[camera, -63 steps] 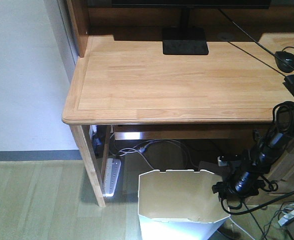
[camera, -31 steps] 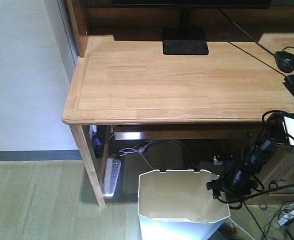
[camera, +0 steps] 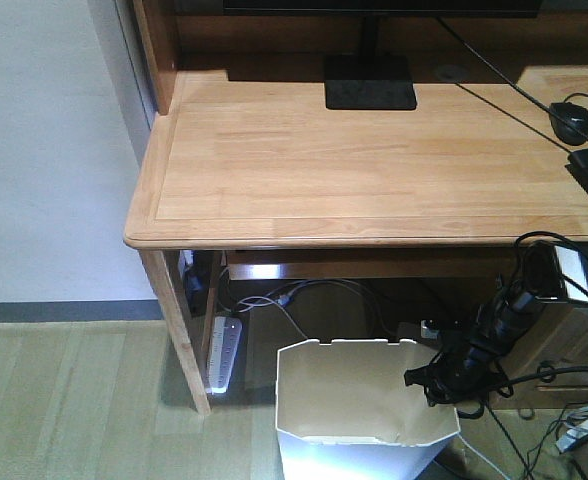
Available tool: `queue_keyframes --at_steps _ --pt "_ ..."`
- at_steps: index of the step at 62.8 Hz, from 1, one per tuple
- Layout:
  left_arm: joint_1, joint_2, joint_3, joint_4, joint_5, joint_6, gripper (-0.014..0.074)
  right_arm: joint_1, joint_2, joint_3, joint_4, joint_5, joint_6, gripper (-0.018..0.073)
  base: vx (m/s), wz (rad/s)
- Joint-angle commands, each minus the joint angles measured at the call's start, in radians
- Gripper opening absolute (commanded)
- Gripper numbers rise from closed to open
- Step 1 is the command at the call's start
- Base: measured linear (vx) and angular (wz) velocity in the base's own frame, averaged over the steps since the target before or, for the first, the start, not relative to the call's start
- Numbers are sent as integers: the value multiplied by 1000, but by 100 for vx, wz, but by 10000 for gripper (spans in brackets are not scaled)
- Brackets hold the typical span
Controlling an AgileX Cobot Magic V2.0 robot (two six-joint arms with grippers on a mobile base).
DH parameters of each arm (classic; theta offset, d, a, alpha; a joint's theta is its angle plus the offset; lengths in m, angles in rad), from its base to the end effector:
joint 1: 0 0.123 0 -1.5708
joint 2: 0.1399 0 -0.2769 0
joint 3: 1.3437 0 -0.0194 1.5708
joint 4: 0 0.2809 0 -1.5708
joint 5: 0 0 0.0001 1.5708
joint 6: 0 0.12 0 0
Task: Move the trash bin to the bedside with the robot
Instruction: 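Lift the bin slightly and pull it out from under the desk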
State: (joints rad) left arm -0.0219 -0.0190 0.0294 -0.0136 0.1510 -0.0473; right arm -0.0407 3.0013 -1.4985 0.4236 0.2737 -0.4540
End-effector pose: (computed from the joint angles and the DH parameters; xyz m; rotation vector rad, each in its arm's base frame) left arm 0.1233 -0.0029 0.1883 -0.0304 1.6451 -0.0648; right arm 0.3283 0.0000 -0.2701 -0.0024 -3.0461 -0.1758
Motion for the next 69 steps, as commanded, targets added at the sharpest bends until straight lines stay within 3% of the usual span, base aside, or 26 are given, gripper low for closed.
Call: queue_keyframes --at_steps 1,3,15,27,36,56,61,69 --pt "-5 -10 28 -4 -78 -9 -6 -6 -57 -19 85 19 -85 27 0 0" --pt "-5 -10 28 -4 -78 -9 -6 -6 -61 -18 107 12 -104 -19 0 0" --pt "-5 -10 28 -4 -78 -9 -6 -15 -69 -14 215 31 -218 -11 0 0" --pt "-5 -10 28 -4 -78 -9 -6 -66 -123 72 427 -19 -390 -9 0 0" --pt "-5 -10 28 -4 -78 -9 -6 -108 -182 156 700 -8 -675 -7 0 0" --pt "-5 -10 28 -4 -78 -9 -6 -116 -340 365 1302 114 -1365 -6 0 0" --pt "-5 -10 28 -4 -78 -9 -6 -116 -389 429 1359 114 -1492 -6 0 0" --pt "-5 -10 28 -4 -78 -9 -6 -120 -455 506 1357 118 -1547 -6 0 0"
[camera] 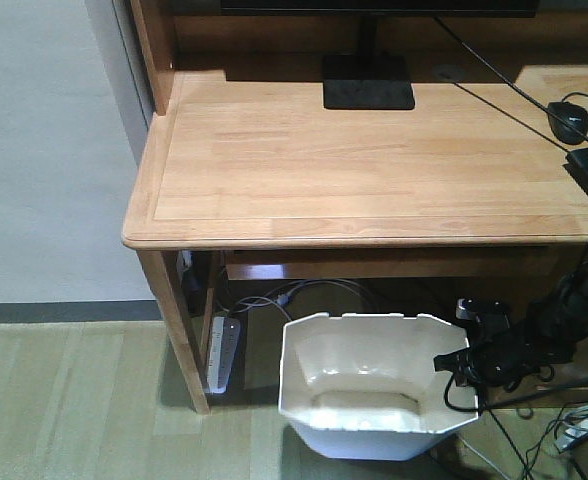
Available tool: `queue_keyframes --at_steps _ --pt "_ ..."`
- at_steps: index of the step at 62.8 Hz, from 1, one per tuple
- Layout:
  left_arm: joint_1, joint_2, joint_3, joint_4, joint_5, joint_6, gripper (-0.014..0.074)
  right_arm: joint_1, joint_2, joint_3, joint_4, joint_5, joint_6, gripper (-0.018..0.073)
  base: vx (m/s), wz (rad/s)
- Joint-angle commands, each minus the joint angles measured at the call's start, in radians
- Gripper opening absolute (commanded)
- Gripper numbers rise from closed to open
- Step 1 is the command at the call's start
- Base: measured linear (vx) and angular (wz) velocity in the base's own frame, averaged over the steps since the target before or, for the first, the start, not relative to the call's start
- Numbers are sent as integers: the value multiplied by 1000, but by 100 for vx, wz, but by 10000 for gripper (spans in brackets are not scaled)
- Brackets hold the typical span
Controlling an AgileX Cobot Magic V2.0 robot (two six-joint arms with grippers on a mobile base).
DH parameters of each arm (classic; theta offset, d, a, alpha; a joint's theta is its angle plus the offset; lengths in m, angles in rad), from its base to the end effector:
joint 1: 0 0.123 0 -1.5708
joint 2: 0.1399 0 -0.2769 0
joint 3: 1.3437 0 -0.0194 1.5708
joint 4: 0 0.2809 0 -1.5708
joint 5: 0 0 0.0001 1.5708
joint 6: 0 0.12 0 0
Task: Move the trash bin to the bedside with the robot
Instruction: 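Lift the bin slightly and pull it out from under the desk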
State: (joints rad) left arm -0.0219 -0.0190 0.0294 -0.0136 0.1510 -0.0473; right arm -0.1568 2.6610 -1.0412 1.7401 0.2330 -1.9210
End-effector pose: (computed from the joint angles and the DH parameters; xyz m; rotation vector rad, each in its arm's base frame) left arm 0.1233 -0.0029 0.1883 -0.0304 1.6451 -0.0648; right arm 0.3008 -0.0198 -0.1809 -0.0429 3.0095 0.3227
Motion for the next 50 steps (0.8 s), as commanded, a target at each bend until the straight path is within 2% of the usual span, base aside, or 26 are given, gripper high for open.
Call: queue_keyframes --at_steps 1,34,50 --pt "-5 -10 28 -4 -78 -9 -6 -5 -123 57 41 162 -83 -6 0 0" --pt "-5 -10 28 -4 -78 -9 -6 -8 -454 279 41 183 -87 -6 0 0" --pt "-5 -10 28 -4 -78 -9 -6 -8 -523 344 41 206 -87 -6 0 0"
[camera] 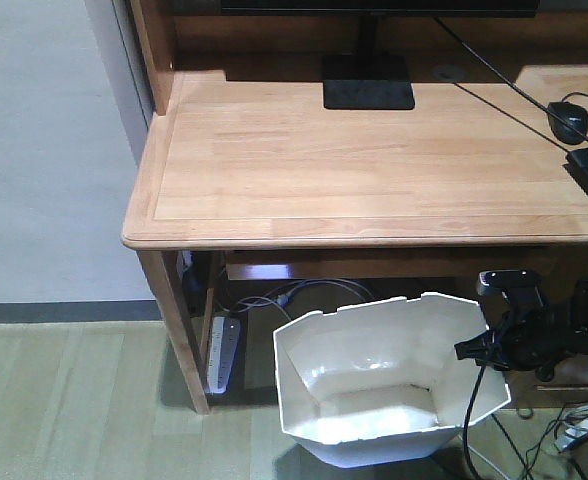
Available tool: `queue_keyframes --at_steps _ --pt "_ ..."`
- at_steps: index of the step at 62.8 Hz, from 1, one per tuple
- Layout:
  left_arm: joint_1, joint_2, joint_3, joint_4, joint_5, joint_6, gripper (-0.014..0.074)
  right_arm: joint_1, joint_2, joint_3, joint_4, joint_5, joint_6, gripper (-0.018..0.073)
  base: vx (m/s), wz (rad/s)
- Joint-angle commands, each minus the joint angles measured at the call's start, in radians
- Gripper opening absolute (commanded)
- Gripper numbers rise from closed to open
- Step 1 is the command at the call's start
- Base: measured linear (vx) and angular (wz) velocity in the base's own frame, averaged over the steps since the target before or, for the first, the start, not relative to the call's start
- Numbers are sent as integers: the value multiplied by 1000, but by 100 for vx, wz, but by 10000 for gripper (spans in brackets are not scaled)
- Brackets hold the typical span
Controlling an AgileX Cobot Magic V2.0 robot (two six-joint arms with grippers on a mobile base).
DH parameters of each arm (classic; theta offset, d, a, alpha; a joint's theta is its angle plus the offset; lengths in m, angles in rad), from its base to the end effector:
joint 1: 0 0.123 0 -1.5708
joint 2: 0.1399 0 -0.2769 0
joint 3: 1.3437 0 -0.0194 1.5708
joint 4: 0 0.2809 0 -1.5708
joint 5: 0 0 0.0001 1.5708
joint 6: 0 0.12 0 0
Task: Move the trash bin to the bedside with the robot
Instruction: 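Lift the bin slightly and pull it out from under the desk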
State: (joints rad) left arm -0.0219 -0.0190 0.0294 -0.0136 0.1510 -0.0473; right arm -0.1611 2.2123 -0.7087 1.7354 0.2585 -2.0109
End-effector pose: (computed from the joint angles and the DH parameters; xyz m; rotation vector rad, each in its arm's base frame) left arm 0.1233 -0.0029 0.1883 -0.0304 1.6451 -0.0648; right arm 0.2814 -0.0150 -0.0688 -0.1932 2.8736 0.2995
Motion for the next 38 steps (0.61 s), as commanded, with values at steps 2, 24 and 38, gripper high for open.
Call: queue_keyframes --at_steps 2,24,38 --pt "-5 -10 28 -4 -78 -9 -6 -4 -75 12 43 181 4 -6 0 0" --pt "-5 -10 28 -4 -78 -9 -6 -4 -75 12 43 184 4 -6 0 0" --pt "-5 -10 28 -4 -78 -9 -6 -4 -73 12 43 184 4 -6 0 0"
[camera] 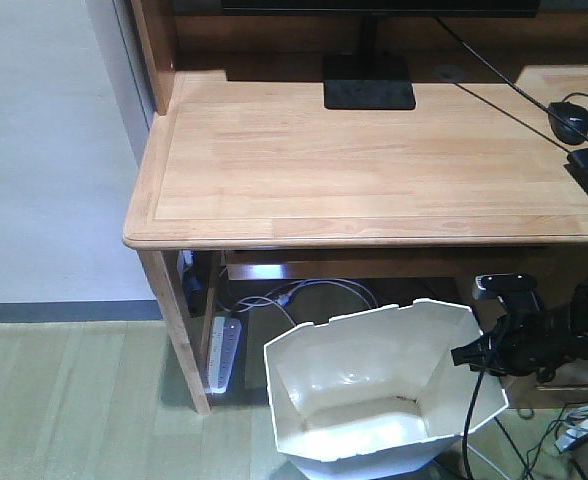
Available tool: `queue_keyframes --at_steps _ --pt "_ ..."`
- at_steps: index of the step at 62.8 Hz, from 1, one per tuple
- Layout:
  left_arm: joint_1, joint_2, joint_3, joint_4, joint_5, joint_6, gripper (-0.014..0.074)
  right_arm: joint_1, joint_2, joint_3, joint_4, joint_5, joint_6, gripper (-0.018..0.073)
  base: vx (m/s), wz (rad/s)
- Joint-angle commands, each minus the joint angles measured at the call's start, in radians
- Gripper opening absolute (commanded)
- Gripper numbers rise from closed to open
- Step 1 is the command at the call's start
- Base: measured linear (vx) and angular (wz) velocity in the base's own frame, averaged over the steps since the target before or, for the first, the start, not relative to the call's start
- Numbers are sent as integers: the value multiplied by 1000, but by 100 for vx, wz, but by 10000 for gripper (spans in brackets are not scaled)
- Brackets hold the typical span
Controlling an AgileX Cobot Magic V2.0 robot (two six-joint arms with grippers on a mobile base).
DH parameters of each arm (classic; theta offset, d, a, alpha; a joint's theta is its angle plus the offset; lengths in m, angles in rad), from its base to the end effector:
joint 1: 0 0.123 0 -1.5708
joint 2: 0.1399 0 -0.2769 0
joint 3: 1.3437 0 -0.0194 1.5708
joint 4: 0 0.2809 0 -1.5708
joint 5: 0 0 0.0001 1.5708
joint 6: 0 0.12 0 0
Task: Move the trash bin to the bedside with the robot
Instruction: 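Lift the bin slightly and pull it out from under the desk, then hold the bin with the right gripper while the base turns toward the bed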
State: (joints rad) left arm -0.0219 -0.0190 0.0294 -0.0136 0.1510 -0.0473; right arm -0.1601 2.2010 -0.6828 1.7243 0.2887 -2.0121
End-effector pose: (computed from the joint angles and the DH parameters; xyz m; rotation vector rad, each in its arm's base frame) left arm 0.1233 -0.0029 0.1883 -0.0304 1.6451 -0.0648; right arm 0.2743 -0.0100 -0.0668 -0.2127 2.8720 0.3449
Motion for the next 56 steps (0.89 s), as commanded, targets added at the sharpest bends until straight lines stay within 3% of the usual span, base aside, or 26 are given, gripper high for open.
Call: queue_keyframes --at_steps 1,30,56 --pt "-5 -10 28 -4 -78 -9 -6 -5 -61 -14 54 154 5 -6 0 0" --pt "-5 -10 28 -4 -78 -9 -6 -5 -61 -14 54 154 5 -6 -1 3" --pt "-5 -10 28 -4 -78 -9 -6 -5 -61 -14 54 154 5 -6 -7 26"
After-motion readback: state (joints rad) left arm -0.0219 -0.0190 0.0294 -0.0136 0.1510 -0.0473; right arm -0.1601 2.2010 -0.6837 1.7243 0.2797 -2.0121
